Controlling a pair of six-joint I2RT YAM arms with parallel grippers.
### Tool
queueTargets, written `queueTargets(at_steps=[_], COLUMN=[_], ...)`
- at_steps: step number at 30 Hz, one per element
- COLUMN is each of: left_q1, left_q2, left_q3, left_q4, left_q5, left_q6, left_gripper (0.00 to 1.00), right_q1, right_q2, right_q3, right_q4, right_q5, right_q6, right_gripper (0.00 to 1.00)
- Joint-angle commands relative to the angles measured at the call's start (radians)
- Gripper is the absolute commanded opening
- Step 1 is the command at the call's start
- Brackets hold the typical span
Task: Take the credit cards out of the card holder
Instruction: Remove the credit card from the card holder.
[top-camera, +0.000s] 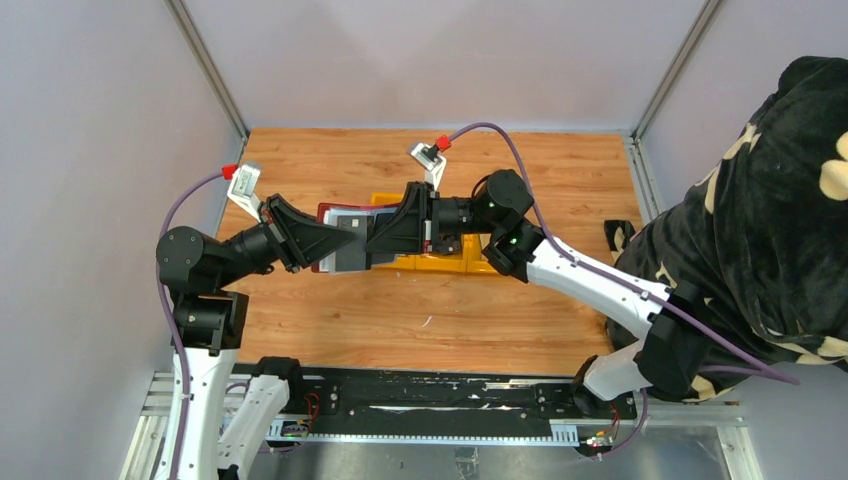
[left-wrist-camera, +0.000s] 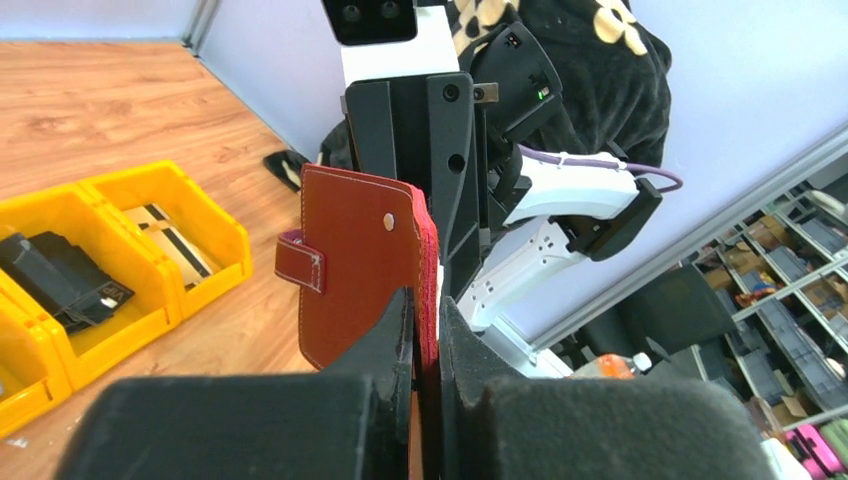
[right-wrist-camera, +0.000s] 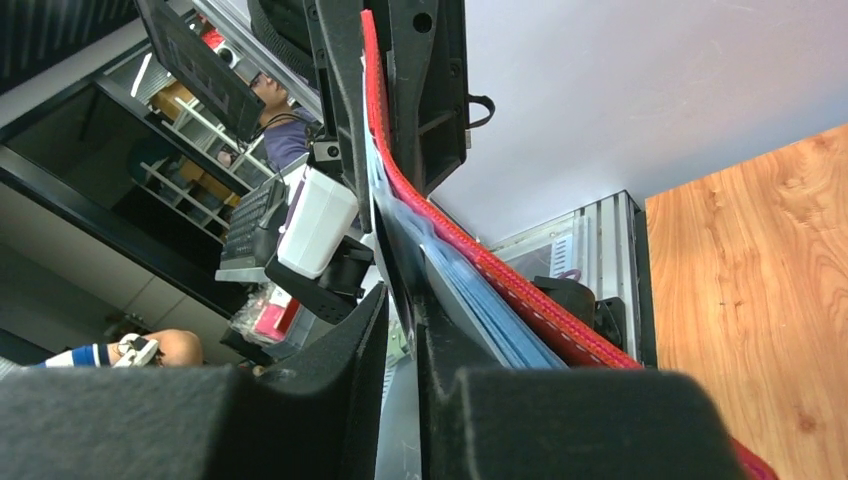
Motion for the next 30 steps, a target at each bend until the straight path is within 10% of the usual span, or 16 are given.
queueTargets(at_steps=[1, 12, 30], left_q1=[-0.003, -0.002, -0.002], left_q2=[-0.006, 0.005, 0.015], left_q3=[-0.018, -0.045, -0.008], left_q4=[-0.004, 0.122, 0.143], left_q5=[0.002, 0.111, 0.127], left_q6=[0.006, -0.107, -0.129], left_gripper=[0.13, 0.37, 0.03], right_q1=[0.006, -0.053, -0.069], right_q2=[0.039, 0.003, -0.096], right_q3=[0.018, -0.096, -0.179], right_q4=[0.132, 0.296, 0.268], right_q5=[0.02, 0.048, 0.045], right_q6=[0.077, 0.187, 0.141], right_gripper=[0.16, 0.0, 0.0])
